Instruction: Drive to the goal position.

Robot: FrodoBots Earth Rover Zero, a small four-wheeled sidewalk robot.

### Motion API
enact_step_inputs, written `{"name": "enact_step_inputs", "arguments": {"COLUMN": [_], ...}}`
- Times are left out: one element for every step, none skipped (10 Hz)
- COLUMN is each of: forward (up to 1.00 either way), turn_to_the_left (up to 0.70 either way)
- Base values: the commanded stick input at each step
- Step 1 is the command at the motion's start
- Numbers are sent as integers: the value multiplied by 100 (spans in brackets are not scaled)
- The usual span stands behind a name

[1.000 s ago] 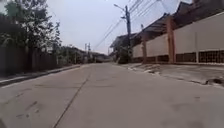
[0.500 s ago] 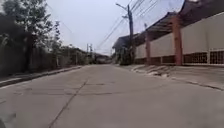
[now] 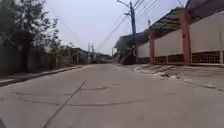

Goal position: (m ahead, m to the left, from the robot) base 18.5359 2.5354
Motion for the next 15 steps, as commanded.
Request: {"name": "enact_step_inputs", "arguments": {"forward": [100, 100, 100, 100, 100, 100, 100, 100, 100, 100, 100, 100, 100, 100, 100], "turn_to_the_left": [0, 0, 0, 0, 0, 0, 0, 0, 0, 0, 0, 0, 0, 0, 0]}}
